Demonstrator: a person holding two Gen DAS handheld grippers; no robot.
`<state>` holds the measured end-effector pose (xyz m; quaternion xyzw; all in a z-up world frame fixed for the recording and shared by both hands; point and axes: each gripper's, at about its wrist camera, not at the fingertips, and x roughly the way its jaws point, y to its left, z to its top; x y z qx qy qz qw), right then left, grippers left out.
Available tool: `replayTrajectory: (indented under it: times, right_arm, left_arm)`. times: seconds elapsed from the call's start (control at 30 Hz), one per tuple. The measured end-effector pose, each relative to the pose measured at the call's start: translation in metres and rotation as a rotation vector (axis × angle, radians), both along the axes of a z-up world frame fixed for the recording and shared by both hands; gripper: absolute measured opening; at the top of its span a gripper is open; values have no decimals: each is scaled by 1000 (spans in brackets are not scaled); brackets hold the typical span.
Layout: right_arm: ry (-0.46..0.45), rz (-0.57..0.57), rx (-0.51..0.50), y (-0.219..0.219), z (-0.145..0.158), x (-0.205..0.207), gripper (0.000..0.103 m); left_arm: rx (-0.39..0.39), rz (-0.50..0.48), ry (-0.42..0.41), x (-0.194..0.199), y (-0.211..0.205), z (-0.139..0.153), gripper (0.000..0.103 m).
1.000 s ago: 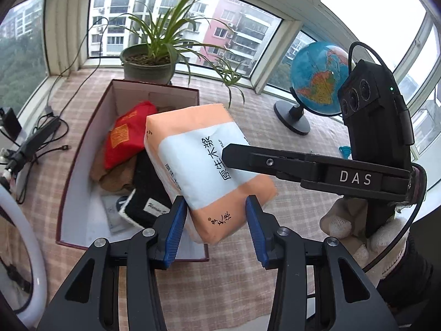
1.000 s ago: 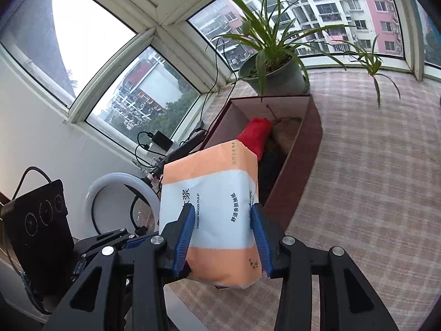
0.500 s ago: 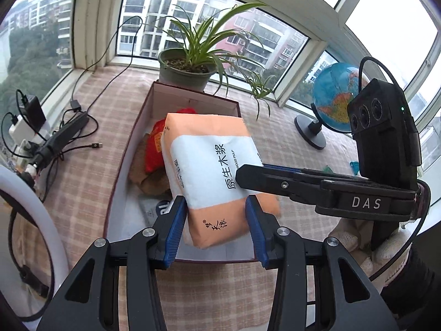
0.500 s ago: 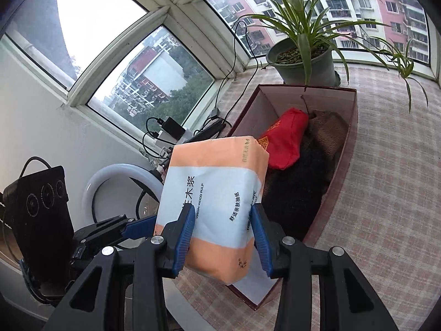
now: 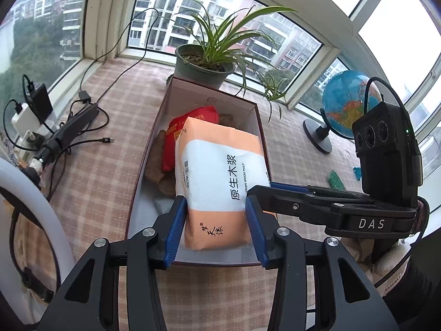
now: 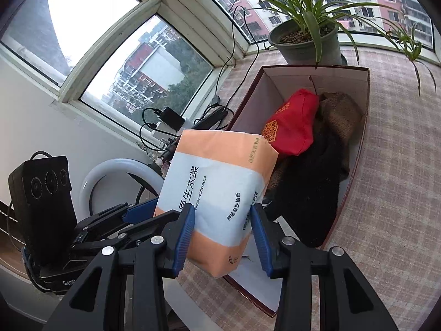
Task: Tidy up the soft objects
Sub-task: 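Lift the tissue pack with both tools and carry it over the box, then open both tools to drop the tissue pack into the box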
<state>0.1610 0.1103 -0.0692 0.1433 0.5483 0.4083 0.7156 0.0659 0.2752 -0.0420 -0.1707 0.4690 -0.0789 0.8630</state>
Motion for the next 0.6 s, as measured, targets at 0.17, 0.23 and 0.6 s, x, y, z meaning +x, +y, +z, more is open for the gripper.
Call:
replayTrajectory:
  times: [0.17, 0.23, 0.6]
  right_arm:
    - [1, -13, -2, 1, 1, 1, 39]
    - [-7, -13, -7, 1, 2, 0, 39]
    - [-33, -20, -20, -12, 6, -3, 40]
  left_arm:
    - [0, 9, -3, 4, 3, -1, 42]
    - [-2, 14, -8, 4, 5, 0, 42]
    - [15, 36, -29, 2, 11, 6, 42]
